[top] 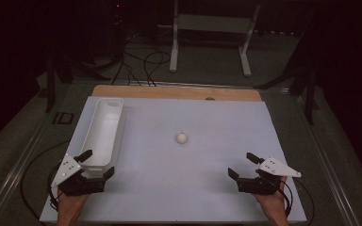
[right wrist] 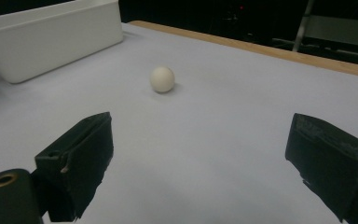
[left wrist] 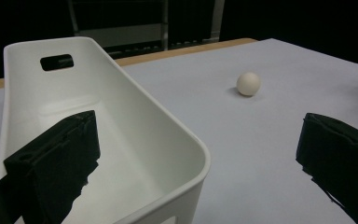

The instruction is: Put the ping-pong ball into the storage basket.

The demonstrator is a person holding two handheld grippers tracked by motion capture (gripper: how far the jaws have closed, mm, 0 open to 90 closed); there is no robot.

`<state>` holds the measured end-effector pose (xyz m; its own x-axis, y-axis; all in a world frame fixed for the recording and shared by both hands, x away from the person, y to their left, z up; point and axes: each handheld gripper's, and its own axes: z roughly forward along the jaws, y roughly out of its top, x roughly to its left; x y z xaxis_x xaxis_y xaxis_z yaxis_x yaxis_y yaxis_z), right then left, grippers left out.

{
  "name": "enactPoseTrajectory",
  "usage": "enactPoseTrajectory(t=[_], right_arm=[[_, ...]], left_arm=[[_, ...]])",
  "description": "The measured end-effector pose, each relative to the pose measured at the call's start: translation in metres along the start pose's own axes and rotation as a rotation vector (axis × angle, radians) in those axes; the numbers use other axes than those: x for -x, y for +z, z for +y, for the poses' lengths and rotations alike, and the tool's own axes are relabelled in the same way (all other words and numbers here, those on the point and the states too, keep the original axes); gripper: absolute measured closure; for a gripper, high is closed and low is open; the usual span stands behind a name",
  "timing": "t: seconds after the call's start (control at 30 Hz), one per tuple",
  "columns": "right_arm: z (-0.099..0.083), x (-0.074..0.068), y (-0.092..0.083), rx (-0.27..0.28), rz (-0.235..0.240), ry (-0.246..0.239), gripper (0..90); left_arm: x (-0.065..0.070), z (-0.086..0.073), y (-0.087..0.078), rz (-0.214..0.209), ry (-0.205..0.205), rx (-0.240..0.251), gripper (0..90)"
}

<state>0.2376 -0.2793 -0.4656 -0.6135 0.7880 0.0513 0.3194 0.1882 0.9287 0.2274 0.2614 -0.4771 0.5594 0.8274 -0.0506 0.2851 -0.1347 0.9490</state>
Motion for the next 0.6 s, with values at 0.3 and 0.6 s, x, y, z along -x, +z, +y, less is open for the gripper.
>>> enactPoseTrajectory(t=[0.3,0.6], right_arm=[[0.013,-0.002,0.005,-0.023,0.006,-0.013,7.1],[0.029,-0.001,0.013,-0.064,0.008,-0.019,7.0]], left_arm=[[0.0,-0.003,0.002,0.005,0.005,-0.013,0.1],[0.001,-0.005,0.005,-0.001,0.007,-0.031,0.1]])
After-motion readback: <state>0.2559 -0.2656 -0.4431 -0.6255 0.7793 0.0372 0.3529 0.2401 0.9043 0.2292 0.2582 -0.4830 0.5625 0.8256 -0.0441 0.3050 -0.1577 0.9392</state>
